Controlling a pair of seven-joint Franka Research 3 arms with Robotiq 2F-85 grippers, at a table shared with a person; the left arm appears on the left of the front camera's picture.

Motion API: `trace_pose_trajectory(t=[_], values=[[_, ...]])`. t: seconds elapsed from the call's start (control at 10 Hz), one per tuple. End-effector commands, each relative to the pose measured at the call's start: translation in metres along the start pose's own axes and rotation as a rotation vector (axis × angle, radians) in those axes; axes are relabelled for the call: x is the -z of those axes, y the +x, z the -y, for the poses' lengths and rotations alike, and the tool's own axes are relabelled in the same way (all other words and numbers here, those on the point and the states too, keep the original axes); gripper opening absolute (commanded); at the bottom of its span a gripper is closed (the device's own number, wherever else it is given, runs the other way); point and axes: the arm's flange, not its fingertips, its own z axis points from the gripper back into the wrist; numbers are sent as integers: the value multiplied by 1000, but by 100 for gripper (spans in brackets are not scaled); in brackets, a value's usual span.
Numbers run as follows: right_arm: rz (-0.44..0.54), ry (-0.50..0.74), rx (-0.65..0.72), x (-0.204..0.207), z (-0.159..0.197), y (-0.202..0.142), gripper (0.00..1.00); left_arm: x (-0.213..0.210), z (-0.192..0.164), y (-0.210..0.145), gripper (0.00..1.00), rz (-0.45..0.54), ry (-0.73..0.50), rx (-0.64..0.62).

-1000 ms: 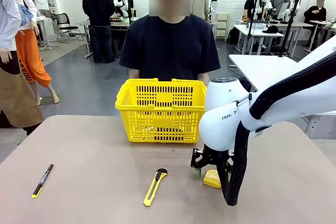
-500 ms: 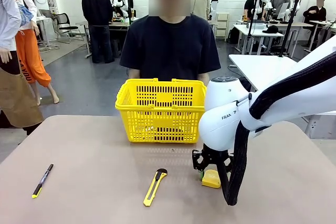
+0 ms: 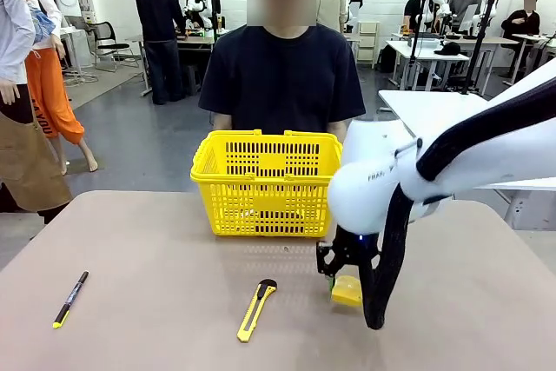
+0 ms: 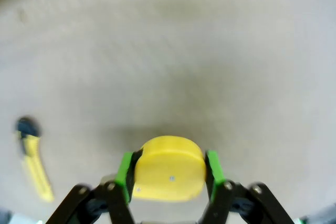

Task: Place the items the person wants into the basket.
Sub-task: Pick up the item the person points to and place it in the Market Basket.

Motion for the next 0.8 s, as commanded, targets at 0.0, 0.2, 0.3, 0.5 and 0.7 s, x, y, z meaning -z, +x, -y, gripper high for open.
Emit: trace_pose_trajectory(t=[0.0,0.2,0.3,0.5,0.7], values=[[24,54,-23,-88,9,-20,7,-1,1,-1,100,19,-4,24],[62,70,-40,-159,5,-38,7,-1,1,-1,100,19,-4,24],[67,72,-28,-180,2,-42,7,-1,1,-1,100,19,-4,24],[67,42,-48,-200,-8,-50,7,-1,1,-1,100,19,-4,24],[94,60,-44,-212,0,-59,7,-1,1,-1,100,19,-4,24]])
